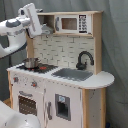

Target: Play with the kitchen

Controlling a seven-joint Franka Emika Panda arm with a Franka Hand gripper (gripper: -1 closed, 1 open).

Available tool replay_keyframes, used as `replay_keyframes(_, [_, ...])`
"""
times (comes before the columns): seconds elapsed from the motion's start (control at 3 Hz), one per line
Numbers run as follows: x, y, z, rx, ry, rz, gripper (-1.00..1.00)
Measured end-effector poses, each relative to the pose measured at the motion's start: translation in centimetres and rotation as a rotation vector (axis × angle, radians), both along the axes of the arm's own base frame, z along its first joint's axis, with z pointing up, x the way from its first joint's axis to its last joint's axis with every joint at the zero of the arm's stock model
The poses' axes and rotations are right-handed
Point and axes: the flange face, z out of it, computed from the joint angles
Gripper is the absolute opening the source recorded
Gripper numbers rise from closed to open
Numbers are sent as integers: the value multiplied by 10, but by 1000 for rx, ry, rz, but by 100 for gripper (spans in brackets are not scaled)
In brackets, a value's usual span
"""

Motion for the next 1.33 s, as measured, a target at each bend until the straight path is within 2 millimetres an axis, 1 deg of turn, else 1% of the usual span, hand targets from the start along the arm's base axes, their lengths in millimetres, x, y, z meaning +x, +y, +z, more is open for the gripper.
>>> replay_keyframes(0.33, [-23, 18, -10, -51, 18, -18, 100])
replay_keyframes(1.0, [-72, 55, -42, -211, 57, -54, 100])
replay_keyframes(1.33, [-97, 81, -53, -328, 69, -54, 100])
